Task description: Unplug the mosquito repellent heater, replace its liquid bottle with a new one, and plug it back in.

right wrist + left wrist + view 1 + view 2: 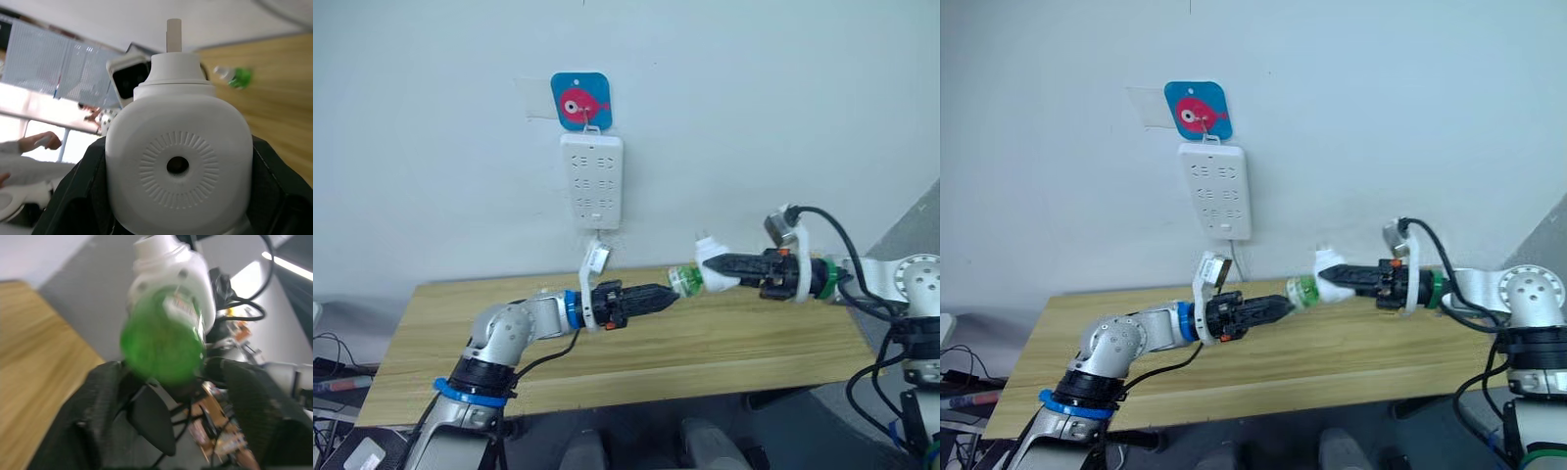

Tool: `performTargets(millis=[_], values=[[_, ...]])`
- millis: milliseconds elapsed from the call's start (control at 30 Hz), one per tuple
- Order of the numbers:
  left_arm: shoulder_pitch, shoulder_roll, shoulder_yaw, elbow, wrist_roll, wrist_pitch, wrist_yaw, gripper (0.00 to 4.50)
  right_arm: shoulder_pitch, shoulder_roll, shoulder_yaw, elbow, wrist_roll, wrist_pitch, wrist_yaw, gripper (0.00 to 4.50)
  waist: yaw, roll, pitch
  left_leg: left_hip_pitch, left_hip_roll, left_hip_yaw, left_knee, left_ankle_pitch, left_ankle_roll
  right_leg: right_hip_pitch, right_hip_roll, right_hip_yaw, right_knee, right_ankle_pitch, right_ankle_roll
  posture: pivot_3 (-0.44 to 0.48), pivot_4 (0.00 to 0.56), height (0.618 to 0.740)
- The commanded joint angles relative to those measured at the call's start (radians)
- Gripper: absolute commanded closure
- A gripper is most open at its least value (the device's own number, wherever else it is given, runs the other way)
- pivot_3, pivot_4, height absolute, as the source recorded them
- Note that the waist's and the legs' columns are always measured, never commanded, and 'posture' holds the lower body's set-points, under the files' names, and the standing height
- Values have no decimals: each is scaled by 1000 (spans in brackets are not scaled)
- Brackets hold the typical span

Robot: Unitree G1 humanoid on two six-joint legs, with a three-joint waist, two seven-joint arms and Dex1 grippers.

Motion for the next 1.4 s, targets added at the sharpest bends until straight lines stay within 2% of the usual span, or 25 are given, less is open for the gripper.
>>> performTargets(millis=[33,167,267,333,367,433,467,633,733,867,967,1200,1400], values=[[-18,-18,33,-21,1,18,-19,37,-10,17,-21,-28,42,-21,-18,1506,2,0,0,0,0,0,0,0,0,0,0,0,0,0,0,-80,88,740],[-10,-2,43,-31,33,23,-40,37,-1,26,-29,-28,61,-32,-40,1506,5,0,0,0,0,0,0,0,0,0,0,0,-1,0,0,-83,85,740],[31,59,25,-111,132,-68,-94,37,6,18,-39,-18,76,-40,-52,1506,5,0,0,0,0,1,-1,0,0,-1,0,1,-1,2,-4,-90,85,740],[66,104,-1,-201,247,-200,-138,37,8,14,-48,-2,87,-46,-59,1506,6,0,0,-1,0,1,-2,0,0,-1,0,1,-2,2,-4,-88,85,740],[82,118,-17,-244,318,-287,-153,37,9,12,-53,4,90,-48,-61,1506,9,0,0,-1,0,1,-2,0,0,-1,0,1,-3,2,-4,-84,86,740],[112,120,-85,-279,589,-656,-163,37,8,13,-58,22,92,-51,-60,1506,14,0,0,-1,0,2,-2,0,0,-1,-1,1,-4,2,-4,-74,85,740],[120,108,-104,-272,685,-798,-156,37,6,14,-58,28,91,-52,-61,1506,21,0,0,-1,0,3,-2,0,0,0,-1,1,-5,2,-4,-74,85,740],[66,5,-108,-61,1047,-1459,6,37,-3,20,-52,49,88,-48,-51,1506,41,0,0,-1,0,6,-2,0,0,1,-3,3,-10,3,-3,-67,88,740],[17,-7,-100,56,1204,-1746,106,37,-8,19,-46,45,106,-39,-52,1506,42,0,0,-2,0,7,-2,0,0,1,-3,3,-10,4,-3,-69,91,740],[-41,-15,-122,165,1290,-1929,181,37,-7,27,-37,34,126,-45,-67,1506,41,0,0,-4,0,7,-2,-1,2,-1,-3,3,-10,4,-3,-68,92,740],[-81,-24,-135,231,1341,-2005,229,37,-9,29,-25,24,155,-45,-75,1506,40,0,0,-5,0,7,-2,-1,2,-1,-4,2,-10,4,-3,-67,95,740],[-165,-36,-166,359,1434,-2083,319,37,-4,27,-2,-5,211,-51,-95,1506,39,0,0,-5,0,6,-2,-1,2,-1,-4,1,-10,4,-3,-81,101,740],[-202,-28,-188,415,1458,-2119,364,37,8,32,-3,-22,211,-55,-95,1506,38,0,0,-5,0,6,-2,-1,2,-1,-4,1,-10,4,-3,-89,104,740]])
